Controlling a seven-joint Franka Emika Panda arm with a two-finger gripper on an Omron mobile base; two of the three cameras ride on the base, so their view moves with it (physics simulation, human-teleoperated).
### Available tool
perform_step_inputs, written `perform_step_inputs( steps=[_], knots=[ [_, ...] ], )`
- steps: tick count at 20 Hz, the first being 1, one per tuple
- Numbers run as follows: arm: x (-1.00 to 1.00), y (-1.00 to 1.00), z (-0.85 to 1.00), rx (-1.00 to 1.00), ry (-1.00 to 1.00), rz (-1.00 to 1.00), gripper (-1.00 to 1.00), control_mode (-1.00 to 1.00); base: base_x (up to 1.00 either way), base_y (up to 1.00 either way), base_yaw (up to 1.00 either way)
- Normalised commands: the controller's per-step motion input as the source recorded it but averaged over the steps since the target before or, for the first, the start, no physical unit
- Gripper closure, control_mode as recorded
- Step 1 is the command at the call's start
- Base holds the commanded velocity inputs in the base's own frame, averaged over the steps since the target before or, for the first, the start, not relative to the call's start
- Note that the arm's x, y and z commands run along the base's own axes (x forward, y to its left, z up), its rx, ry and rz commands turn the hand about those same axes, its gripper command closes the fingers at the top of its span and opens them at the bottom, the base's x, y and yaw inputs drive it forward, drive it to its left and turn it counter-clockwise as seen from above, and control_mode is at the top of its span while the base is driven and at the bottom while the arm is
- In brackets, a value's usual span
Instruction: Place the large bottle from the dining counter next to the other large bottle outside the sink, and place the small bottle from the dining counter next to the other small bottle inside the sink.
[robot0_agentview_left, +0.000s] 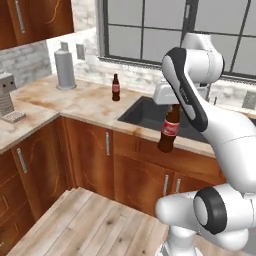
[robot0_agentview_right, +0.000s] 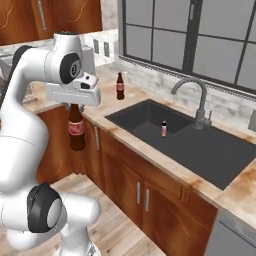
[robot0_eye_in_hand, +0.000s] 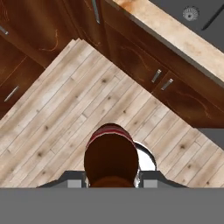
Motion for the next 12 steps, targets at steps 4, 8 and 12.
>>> perform_step_inputs(
  steps=[4, 8, 12],
  knots=[
    [0.0, 0.0, 0.0, 0.0, 0.0, 0.0, 1.0, 1.0, 0.47, 0.51, -0.36],
    [0.0, 0.0, 0.0, 0.0, 0.0, 0.0, 1.0, 1.0, 0.28, 0.23, -0.39],
    [0.0, 0.0, 0.0, 0.0, 0.0, 0.0, 1.0, 1.0, 0.3, 0.18, -0.4]
  ],
)
